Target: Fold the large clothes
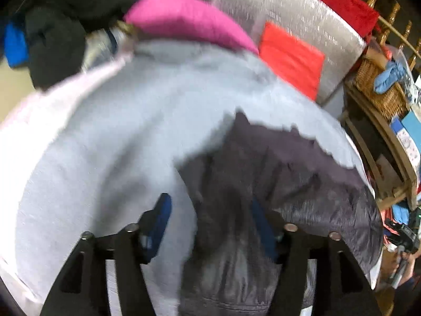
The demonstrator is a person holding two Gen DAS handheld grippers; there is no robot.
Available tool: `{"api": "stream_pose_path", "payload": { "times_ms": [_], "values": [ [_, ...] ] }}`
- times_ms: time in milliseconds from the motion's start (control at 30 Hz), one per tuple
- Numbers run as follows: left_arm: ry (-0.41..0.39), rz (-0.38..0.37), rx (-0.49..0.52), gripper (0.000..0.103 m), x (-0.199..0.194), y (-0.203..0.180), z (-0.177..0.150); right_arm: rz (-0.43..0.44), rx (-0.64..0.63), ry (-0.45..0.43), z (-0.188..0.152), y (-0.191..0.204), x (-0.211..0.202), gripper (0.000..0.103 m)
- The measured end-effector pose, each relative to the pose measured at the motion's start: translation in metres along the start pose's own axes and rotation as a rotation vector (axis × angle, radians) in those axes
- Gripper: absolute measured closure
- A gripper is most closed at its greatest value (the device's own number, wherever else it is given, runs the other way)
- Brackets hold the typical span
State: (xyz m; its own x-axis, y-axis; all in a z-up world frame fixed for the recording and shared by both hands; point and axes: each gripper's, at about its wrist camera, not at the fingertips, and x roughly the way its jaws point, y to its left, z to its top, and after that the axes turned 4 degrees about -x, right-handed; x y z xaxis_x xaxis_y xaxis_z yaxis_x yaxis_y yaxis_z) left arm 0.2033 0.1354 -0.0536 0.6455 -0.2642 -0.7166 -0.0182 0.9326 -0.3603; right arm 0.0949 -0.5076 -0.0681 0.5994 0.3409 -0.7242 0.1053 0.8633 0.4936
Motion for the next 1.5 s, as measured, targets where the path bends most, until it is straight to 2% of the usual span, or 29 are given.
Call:
{"api": "stream_pose_path", "payload": {
  "times_ms": [67,133,267,367,533,667,700,733,767,800,867,933,967,1000,1033,1133,1233,1300,1333,1367,1400,1467,1500],
  "values": [
    [-0.007,-0.008,0.017,0.037,-0.001,-0.004,0.014,-0.002,-0.019,-0.02,0.013,0.007,-0.003,0.035],
    [0.03,-0.011,0.051,0.037,0.013,-0.011,0.022,0.005,-0.046,-0.014,0.029,0.017,0.003,0.035],
    [0.136,0.004,0.145,0.037,0.06,-0.042,0.03,-0.034,-0.154,0.063,0.051,0.043,0.041,0.035],
    [0.158,0.021,0.201,0.037,0.082,-0.058,0.041,-0.076,-0.21,0.129,0.059,0.05,0.073,0.035],
    [0.187,0.04,0.203,0.037,0.11,-0.062,0.061,-0.071,-0.228,0.145,0.077,0.05,0.099,0.035],
    [0.274,0.031,0.198,0.037,0.144,-0.065,0.069,-0.059,-0.248,0.183,0.093,0.053,0.12,0.035],
    [0.28,0.027,0.198,0.054,0.146,-0.064,0.068,-0.054,-0.25,0.198,0.097,0.054,0.126,0.037],
    [0.282,0.039,0.203,0.068,0.149,-0.065,0.068,-0.046,-0.25,0.205,0.1,0.055,0.131,0.062],
    [0.285,0.059,0.222,0.077,0.15,-0.067,0.066,-0.071,-0.268,0.204,0.101,0.06,0.132,0.078],
    [0.266,0.057,0.228,0.084,0.148,-0.069,0.068,-0.087,-0.31,0.183,0.101,0.07,0.127,0.081],
    [0.197,0.062,0.232,0.086,0.134,-0.069,0.067,-0.113,-0.391,0.123,0.1,0.091,0.112,0.084],
    [0.17,0.076,0.202,0.087,0.135,-0.06,0.065,-0.147,-0.405,0.075,0.102,0.091,0.1,0.085],
    [0.2,0.085,0.163,0.086,0.147,-0.051,0.062,-0.191,-0.389,0.083,0.102,0.081,0.107,0.085],
    [0.226,0.077,0.128,0.086,0.155,-0.045,0.059,-0.219,-0.348,0.131,0.098,0.065,0.125,0.086],
    [0.218,0.077,0.114,0.086,0.157,-0.043,0.057,-0.23,-0.337,0.155,0.093,0.059,0.136,0.086],
    [0.199,0.125,0.183,0.085,0.153,-0.055,0.053,-0.252,-0.311,0.132,0.079,0.054,0.15,0.086],
    [0.182,0.164,0.207,0.08,0.149,-0.063,0.051,-0.229,-0.237,0.13,0.083,0.048,0.147,0.083],
    [0.146,0.201,0.205,0.059,0.138,-0.067,0.051,-0.231,-0.202,0.125,0.085,0.049,0.139,0.073],
    [0.119,0.224,0.206,0.056,0.126,-0.072,0.05,-0.25,-0.198,0.116,0.086,0.051,0.132,0.053],
    [0.087,0.256,0.217,0.045,0.112,-0.077,0.048,-0.284,-0.206,0.087,0.086,0.056,0.122,0.029],
    [0.062,0.268,0.23,0.03,0.1,-0.078,0.047,-0.31,-0.226,0.046,0.085,0.063,0.108,0.025],
    [-0.02,0.287,0.256,0.021,0.069,-0.086,0.04,-0.375,-0.264,-0.053,0.08,0.085,0.073,0.025],
    [-0.06,0.29,0.256,0.021,0.056,-0.091,0.033,-0.388,-0.27,-0.105,0.073,0.096,0.055,0.025]
  ]
}}
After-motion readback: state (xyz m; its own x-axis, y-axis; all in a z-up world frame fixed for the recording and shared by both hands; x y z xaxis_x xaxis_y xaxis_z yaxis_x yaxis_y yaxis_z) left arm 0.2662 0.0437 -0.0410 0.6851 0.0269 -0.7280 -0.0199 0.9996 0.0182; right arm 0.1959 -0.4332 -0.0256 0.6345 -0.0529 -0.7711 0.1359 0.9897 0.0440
